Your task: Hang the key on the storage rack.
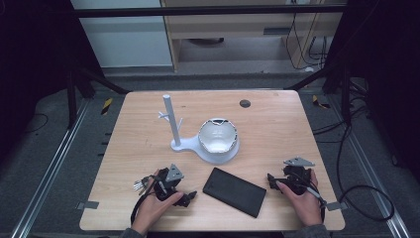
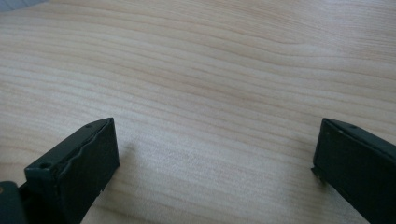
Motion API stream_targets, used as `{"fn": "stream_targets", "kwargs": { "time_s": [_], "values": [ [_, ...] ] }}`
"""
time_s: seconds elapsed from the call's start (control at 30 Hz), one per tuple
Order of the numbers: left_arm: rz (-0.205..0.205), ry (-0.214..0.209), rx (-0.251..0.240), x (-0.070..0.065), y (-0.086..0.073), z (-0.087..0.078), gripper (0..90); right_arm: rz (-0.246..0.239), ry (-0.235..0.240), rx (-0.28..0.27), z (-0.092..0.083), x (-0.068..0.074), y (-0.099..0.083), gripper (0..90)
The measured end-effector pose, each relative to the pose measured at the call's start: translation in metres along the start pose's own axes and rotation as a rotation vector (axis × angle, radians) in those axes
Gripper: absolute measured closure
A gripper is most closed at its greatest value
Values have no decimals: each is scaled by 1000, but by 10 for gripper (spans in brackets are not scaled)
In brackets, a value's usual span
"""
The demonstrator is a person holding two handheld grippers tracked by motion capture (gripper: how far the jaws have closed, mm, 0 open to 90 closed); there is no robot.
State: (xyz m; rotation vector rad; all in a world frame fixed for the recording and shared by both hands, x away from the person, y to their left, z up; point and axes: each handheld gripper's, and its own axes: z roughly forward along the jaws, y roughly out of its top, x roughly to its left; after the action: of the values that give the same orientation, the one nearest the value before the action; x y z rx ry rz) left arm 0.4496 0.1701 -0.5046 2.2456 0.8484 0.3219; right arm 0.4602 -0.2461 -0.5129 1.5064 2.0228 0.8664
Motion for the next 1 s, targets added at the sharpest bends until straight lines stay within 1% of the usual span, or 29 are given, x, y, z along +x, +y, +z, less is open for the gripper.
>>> {"fn": "stream_targets", "kwargs": {
  "time_s": [0.03, 0.1, 0.13, 0.23, 0.3, 0.33, 0.37, 0.43, 0.47, 0.5, 0.53, 0.57, 0.63, 0.67, 0.7, 0.73, 0.77, 0.83, 0.87, 0.93, 1.0],
  "values": [
    [2, -1, 5, 0, 0, -2, 49, 4, -2, 0, 0, 0, 0, 4],
    [28, 10, 8, -1, 1, -5, 57, 3, -3, 0, 1, 0, 1, 4],
    [37, 8, 5, -2, 1, -7, 61, 3, -3, 0, 1, 0, 1, 3],
    [46, 7, -17, -3, 2, -14, 70, 3, -3, 0, 1, 0, 1, 4],
    [63, 21, -33, -4, 3, -21, 80, 3, -3, 0, 1, 0, 0, 4],
    [63, 21, -33, -4, 3, -21, 81, 3, -3, 0, 1, 0, 0, 4],
    [91, 34, -27, -6, 4, -28, 85, 3, -3, 0, 1, 0, 1, 4],
    [110, 71, -13, -6, 6, -37, 92, 3, -3, 0, 1, 0, 1, 4],
    [110, 71, -13, -6, 6, -37, 93, 3, -3, 0, 1, 0, 1, 4],
    [118, 88, 19, -6, 10, -45, 93, 5, -1, -1, 0, 0, 0, 5],
    [130, 89, 38, -4, 12, -48, 93, 1, -1, 0, 0, 0, 0, 5],
    [142, 99, 57, -2, 14, -51, 93, -1, 0, 0, 0, 0, 0, 6],
    [152, 121, 97, 3, 16, -57, 94, -4, 3, -1, 0, -1, 0, 6],
    [152, 117, 125, 9, 16, -63, 90, -6, 2, 0, 0, -1, 0, 7],
    [152, 117, 125, 9, 16, -63, 87, -6, 2, 0, 0, -1, 0, 7],
    [154, 114, 139, 12, 15, -65, 87, 0, 4, -1, -1, 0, -1, 7],
    [158, 109, 167, 16, 13, -66, 81, 0, 4, -1, -1, 0, -1, 7],
    [134, 103, 212, 23, 10, -67, 76, -1, 4, 0, -1, 0, -1, 7],
    [127, 110, 233, 28, 8, -69, 78, -2, 5, -1, -1, 0, -1, 7],
    [127, 123, 253, 33, 7, -70, 80, -8, 5, -1, -2, -1, -2, 7],
    [123, 153, 271, 40, 5, -72, 86, -7, 10, -1, -3, 0, -3, 7]
  ]
}}
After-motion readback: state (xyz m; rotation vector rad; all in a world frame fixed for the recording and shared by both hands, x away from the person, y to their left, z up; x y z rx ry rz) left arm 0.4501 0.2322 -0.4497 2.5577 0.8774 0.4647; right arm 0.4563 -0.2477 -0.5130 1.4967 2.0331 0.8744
